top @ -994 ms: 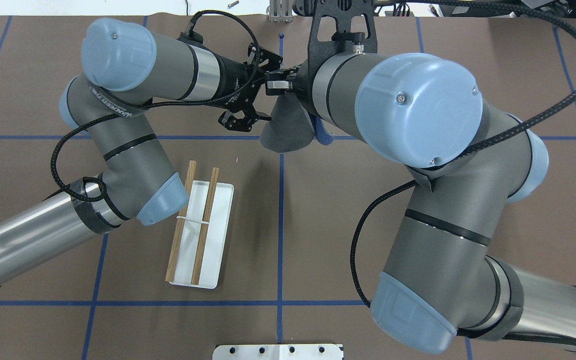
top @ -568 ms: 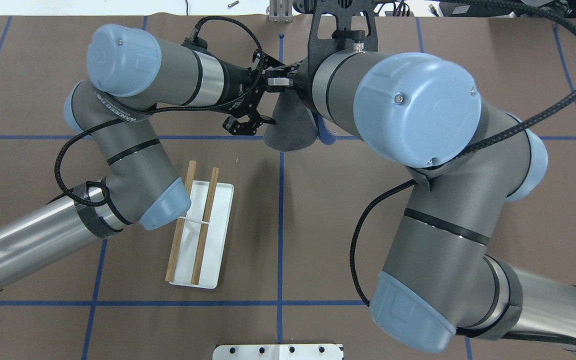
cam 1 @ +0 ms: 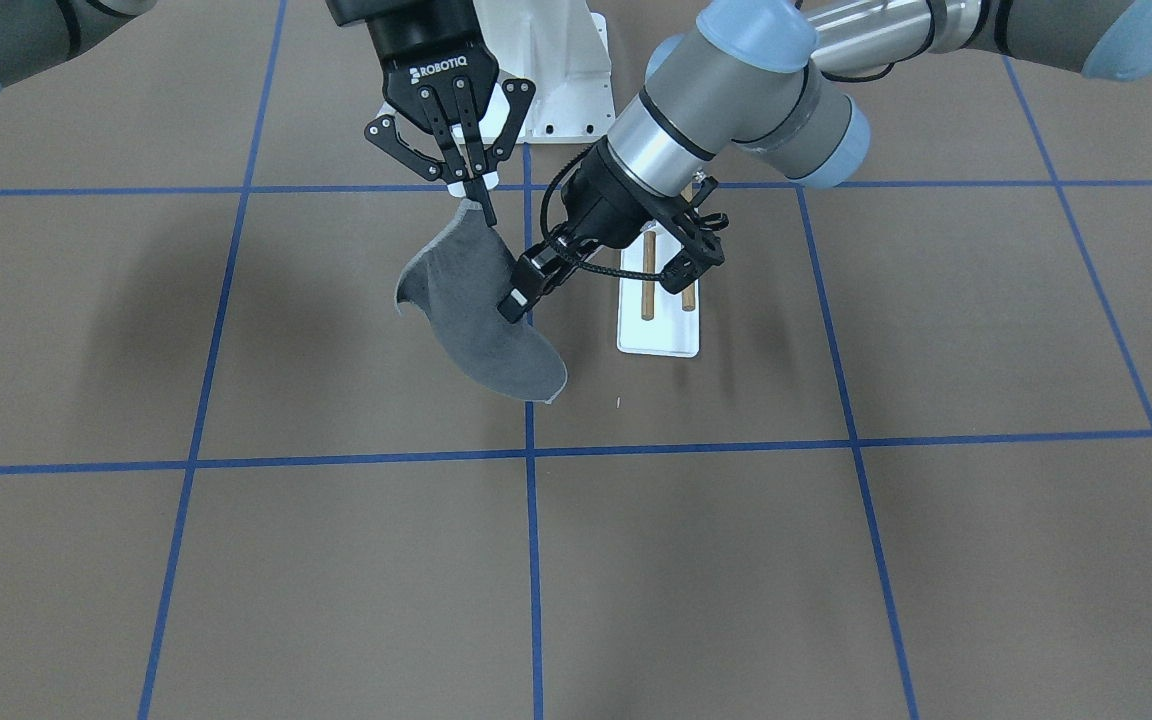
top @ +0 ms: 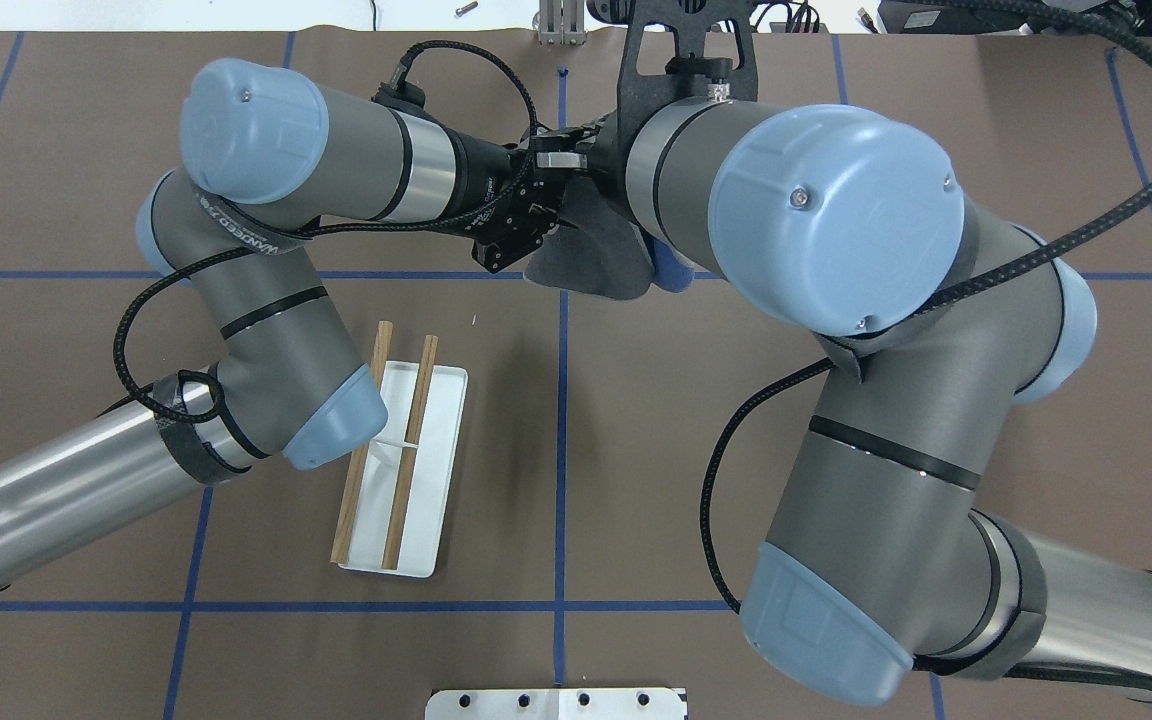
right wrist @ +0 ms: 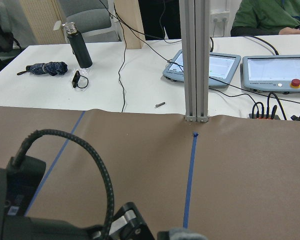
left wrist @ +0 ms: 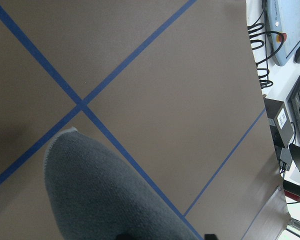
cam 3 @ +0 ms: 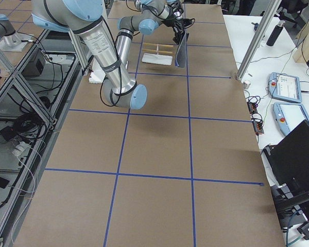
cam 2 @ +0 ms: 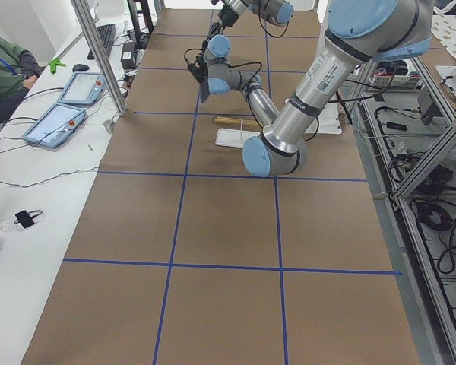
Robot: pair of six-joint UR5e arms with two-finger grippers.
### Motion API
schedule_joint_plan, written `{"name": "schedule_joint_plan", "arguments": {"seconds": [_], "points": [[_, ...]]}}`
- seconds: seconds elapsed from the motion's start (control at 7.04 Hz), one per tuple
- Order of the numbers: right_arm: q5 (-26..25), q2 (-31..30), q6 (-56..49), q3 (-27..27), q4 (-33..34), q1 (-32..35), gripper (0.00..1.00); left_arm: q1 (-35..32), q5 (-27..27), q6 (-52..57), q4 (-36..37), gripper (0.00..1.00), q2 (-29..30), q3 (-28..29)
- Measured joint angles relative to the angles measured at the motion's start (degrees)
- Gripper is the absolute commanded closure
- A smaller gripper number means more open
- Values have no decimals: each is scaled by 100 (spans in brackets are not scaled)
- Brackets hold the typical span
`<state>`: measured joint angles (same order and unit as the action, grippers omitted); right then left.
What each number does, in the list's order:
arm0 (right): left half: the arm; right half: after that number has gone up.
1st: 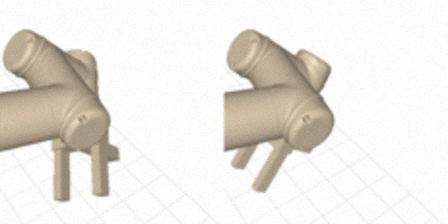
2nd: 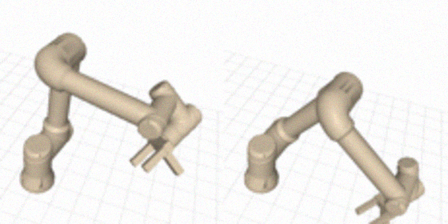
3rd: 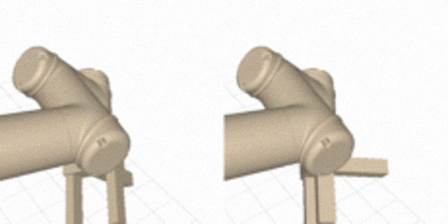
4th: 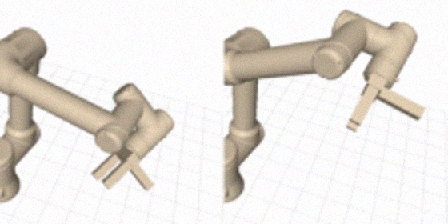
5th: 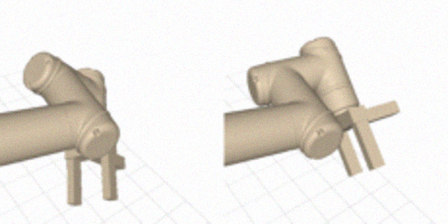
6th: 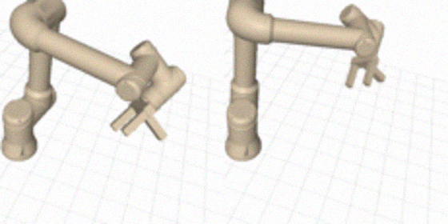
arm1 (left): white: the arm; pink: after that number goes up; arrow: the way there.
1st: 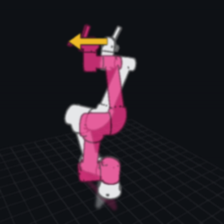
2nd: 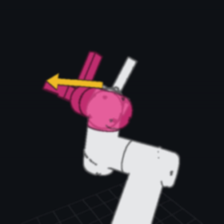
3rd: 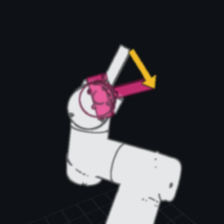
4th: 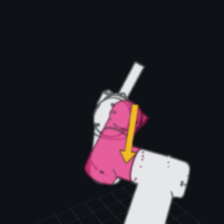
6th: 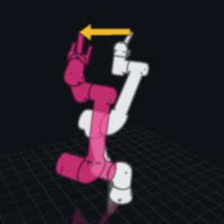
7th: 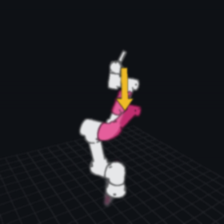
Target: Hang towel on rack
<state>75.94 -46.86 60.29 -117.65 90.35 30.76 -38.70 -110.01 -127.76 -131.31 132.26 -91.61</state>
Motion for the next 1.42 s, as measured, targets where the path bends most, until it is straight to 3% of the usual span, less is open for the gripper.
{"name": "schedule_joint_plan", "arguments": {"seconds": [0.14,0.28,0.43,0.85,1.42], "points": [[0,-10,19,-8,0,0,70,2,3,28,-45,100,-10,-3],[4,-28,61,-47,-2,0,8,2,5,44,-67,100,-12,-8],[9,-53,147,-108,-6,-1,0,-2,15,53,-78,100,-15,-15],[214,-134,819,-174,14,40,0,-102,129,68,-68,100,-22,-50],[1997,-663,785,-147,66,1027,0,-514,70,214,-31,100,-200,-143]]}}
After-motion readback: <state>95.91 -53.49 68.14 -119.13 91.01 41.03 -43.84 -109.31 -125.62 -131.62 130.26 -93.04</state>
